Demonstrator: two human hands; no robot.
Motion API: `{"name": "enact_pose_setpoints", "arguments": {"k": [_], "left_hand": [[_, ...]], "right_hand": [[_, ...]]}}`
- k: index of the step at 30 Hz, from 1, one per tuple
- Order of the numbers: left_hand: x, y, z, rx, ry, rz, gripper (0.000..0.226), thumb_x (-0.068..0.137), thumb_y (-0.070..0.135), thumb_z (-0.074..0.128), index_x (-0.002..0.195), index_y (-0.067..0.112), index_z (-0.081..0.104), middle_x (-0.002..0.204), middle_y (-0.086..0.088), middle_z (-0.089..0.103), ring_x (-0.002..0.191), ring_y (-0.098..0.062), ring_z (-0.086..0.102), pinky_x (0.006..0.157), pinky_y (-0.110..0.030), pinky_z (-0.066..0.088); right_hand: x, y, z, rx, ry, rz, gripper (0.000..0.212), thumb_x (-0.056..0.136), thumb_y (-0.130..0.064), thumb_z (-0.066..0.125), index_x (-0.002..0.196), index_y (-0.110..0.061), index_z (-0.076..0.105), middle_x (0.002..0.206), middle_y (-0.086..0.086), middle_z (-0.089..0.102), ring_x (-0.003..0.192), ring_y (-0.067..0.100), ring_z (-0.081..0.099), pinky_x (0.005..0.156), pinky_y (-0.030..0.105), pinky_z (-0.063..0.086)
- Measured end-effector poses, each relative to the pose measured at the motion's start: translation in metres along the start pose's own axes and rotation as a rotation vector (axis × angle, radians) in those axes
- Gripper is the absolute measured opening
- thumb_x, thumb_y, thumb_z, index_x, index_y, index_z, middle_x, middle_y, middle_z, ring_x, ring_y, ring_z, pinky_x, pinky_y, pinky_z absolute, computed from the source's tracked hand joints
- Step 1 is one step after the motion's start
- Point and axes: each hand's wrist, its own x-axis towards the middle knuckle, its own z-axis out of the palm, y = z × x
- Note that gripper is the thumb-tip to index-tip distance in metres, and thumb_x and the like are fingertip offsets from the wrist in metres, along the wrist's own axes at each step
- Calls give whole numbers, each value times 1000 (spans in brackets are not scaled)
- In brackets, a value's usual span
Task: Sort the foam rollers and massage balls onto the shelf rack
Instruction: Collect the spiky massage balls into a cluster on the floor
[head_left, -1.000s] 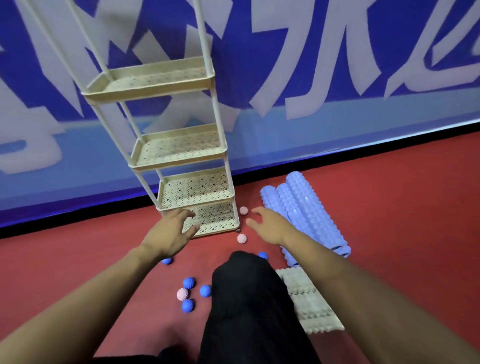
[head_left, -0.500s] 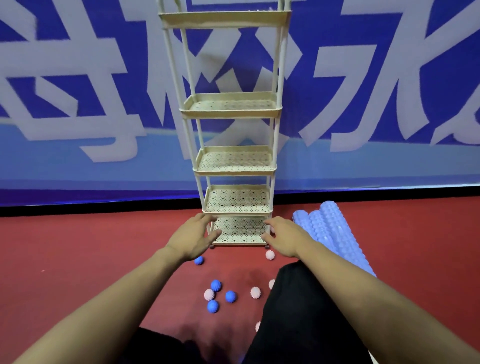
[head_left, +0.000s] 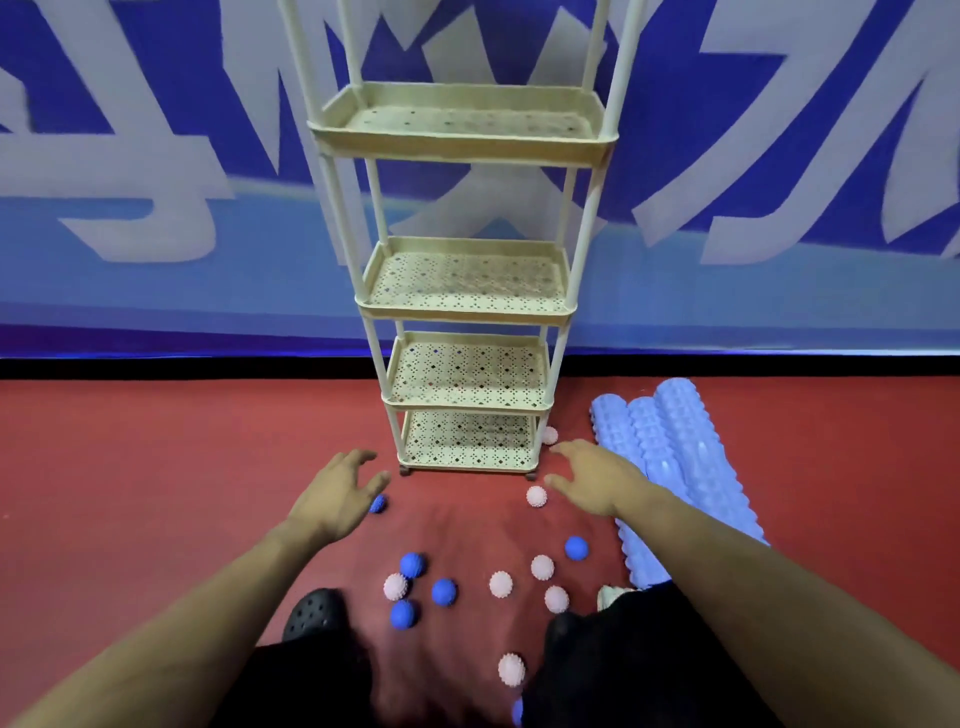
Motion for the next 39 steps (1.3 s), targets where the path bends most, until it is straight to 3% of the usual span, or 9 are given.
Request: {"name": "enact_pose_setpoints", "arguments": {"k": [6,11,16,21,25,29,33,36,39], "left_hand": [[83,-43,82,-8,-40,-68,52,98,41,58,142,14,51,135,-12,56,126,-29,53,108,-40,40],[134,-61,161,-46,-69,-102,52,96,39,63,140,14,54,125,-11,58,112,-28,57,104,-41,43],[162,-82,215,-88,-68,-124,49,96,37,64,138,15,55,132,-11,56,123,-29,55,110,-43,40],[177,-104,239,-88,-19,-111,45,97,38,61,137,19,55,132,-5,53,126,-24,53,110,-44,42],[189,-122,243,30,62,-30,44,96,32,63,135,13,57,135,-7,53,125,-27,49,109,-34,34],[203,-147,235,260,129,16,59,91,40,48,135,0,56,140,-28,48,133,-45,42,110,-54,30],[215,-190,229,310,119,-177,60,94,37,54,143,4,48,146,-35,38,144,-41,28,117,-55,19],[220,-206,231,127,13,-403,55,94,31,67,142,9,51,137,-30,50,129,-45,47,108,-52,37],[213,-202,234,41,-1,-412,50,90,28,73,134,12,55,121,-27,60,113,-45,56,95,-48,44]], "right_hand": [[116,71,44,-6,-95,98,60,98,-47,55,148,-15,44,150,8,48,135,27,49,109,42,42],[206,116,103,-12,-150,159,70,97,-47,58,156,-18,34,159,7,37,144,25,40,115,44,36],[282,144,148,58,-145,135,57,95,-35,64,144,-12,50,148,12,49,136,28,48,111,39,39],[336,160,179,143,-45,60,54,93,-18,65,144,-13,51,146,10,52,132,27,51,110,28,37],[367,159,193,97,-104,29,52,96,-18,60,146,-8,47,150,8,48,139,24,44,116,35,33],[376,172,199,63,-63,188,57,92,-29,66,141,-4,50,150,18,42,135,36,44,111,45,40],[363,185,216,140,1,219,44,87,-31,74,126,-17,60,138,14,44,123,27,50,103,35,41],[349,189,227,325,103,240,44,80,-25,82,117,-14,60,123,12,57,107,28,60,99,38,46],[333,187,231,405,171,250,39,78,-27,83,108,-19,59,117,7,63,102,26,63,95,39,49]]}}
